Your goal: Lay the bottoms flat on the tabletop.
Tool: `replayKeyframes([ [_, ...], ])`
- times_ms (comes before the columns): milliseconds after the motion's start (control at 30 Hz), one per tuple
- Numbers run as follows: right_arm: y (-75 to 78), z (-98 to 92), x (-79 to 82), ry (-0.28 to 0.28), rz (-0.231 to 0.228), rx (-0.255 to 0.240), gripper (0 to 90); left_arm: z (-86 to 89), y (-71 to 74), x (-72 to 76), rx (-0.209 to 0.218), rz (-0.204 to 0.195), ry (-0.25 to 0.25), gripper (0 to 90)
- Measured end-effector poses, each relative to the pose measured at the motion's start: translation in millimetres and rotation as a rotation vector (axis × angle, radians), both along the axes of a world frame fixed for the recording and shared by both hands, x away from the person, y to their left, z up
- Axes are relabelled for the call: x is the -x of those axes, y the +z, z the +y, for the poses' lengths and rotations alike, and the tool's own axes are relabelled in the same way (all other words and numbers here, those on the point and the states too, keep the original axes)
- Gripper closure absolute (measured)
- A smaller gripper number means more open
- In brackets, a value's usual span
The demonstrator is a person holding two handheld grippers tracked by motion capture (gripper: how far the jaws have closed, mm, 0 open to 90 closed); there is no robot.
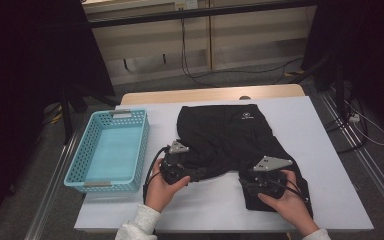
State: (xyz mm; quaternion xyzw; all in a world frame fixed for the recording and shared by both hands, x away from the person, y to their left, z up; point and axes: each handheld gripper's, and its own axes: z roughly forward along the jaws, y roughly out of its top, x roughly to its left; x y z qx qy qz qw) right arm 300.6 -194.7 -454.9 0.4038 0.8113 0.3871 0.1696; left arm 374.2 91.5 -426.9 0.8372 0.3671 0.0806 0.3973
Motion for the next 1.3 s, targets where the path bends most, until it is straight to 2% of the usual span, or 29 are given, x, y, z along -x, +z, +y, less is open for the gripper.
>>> replayKeyframes([
  [100,-5.3,4.1,0.9,0.018,0.025,0.022,54.6,-1.9,-0.9,0.0,-0.002,-0.001,-0.003,14.9],
  [200,-9.7,4.5,1.4,0.013,0.010,0.028,58.3,-3.0,-0.8,-0.2,-0.005,0.000,-0.010,14.9],
  [300,-9.2,1.6,1.9,0.002,0.004,0.046,71.6,-3.0,-1.0,-0.9,-0.005,0.002,-0.011,14.9],
  [333,-9.1,0.1,2.4,0.005,0.008,0.041,79.8,-3.1,-1.0,-1.0,-0.001,0.002,-0.009,14.8],
  [500,-8.9,-5.2,5.5,0.011,0.030,0.018,87.3,-4.1,-0.7,-1.3,0.000,-0.001,-0.011,14.9],
  [633,-7.6,-4.9,13.3,0.049,0.068,-0.010,87.7,-4.2,0.0,-1.8,0.002,0.000,-0.015,14.9],
  [800,-5.6,-2.3,27.6,0.101,0.085,-0.002,87.8,-4.5,2.1,-1.7,0.010,-0.001,-0.017,14.9],
  [967,-4.2,-2.0,35.0,0.120,0.091,0.015,87.4,-6.2,2.0,-1.9,0.010,-0.003,-0.014,14.8],
  [1300,-2.1,-4.3,40.2,0.144,0.108,0.017,85.4,-3.1,3.9,-3.0,0.015,-0.006,-0.010,14.9],
])
